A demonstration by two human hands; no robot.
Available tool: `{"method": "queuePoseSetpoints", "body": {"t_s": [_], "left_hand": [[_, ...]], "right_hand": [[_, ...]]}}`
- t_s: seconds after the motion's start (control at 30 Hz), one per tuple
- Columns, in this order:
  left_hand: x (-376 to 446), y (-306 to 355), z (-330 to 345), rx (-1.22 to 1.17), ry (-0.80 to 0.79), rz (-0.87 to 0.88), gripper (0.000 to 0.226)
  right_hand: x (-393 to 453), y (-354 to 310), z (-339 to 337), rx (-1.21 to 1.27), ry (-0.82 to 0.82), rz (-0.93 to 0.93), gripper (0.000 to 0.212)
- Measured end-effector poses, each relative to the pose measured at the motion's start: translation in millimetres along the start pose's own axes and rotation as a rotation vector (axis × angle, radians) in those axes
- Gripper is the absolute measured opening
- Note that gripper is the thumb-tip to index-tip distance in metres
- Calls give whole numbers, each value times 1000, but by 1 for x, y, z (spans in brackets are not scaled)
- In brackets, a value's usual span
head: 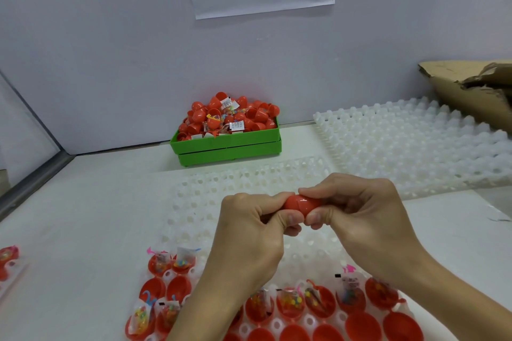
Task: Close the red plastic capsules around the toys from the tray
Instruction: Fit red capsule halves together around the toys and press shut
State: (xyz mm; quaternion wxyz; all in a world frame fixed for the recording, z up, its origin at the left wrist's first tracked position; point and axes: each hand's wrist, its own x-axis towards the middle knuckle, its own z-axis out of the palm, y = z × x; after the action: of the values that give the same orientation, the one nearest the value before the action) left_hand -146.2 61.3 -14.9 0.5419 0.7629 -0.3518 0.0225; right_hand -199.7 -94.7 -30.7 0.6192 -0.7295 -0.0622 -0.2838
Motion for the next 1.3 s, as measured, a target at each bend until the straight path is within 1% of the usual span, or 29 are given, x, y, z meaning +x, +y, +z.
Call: {"method": "queuePoseSetpoints", "body": {"t_s": [0.13,0.3,0.4,0.5,0.63,0.7,0.8,0.83,0.93,0.97,1.03,1.07,1.13,1.2,1.27,1.3], "left_hand": [[0,-1,-1,48,-12,34,30],[0,-3,-5,51,-8,43,23],[0,-4,-3,66,4,56,24],[0,-4,0,99,-19,63,25],[0,-6,1,201,-44,113,20],[0,-6,1,213,-32,126,19],[1,-4,-1,141,-4,56,14],[2,-3,-3,117,8,48,16],[2,-1,-6,70,65,97,17],[2,-2,-6,103,78,133,17],[1,-3,-4,243,83,223,21],[0,-3,-2,307,79,255,22],[-1,-2,1,371,77,280,22],[0,-1,1,307,104,235,26],[2,-1,0,115,131,103,33],[2,-2,-1,11,115,34,36]], "right_hand": [[0,-1,1,-15,-19,-26,47],[1,0,0,-67,-37,-36,52],[1,-1,-1,-93,-32,-52,51],[1,-1,-2,-129,-36,-72,52],[0,1,-2,-196,-46,-72,54],[1,0,-1,-214,-42,-61,51],[2,-4,-1,-205,-56,-5,50],[1,-5,-2,-179,-75,30,48],[-2,-11,-1,-64,-146,112,27],[-3,-14,0,-38,-155,133,27],[-2,-17,4,10,-154,171,23],[-1,-18,5,14,-147,181,24],[0,-18,4,-3,-127,192,37],[3,-19,2,4,-120,186,44],[4,-20,-1,31,-130,173,44],[4,-22,-2,47,-148,167,45]]}}
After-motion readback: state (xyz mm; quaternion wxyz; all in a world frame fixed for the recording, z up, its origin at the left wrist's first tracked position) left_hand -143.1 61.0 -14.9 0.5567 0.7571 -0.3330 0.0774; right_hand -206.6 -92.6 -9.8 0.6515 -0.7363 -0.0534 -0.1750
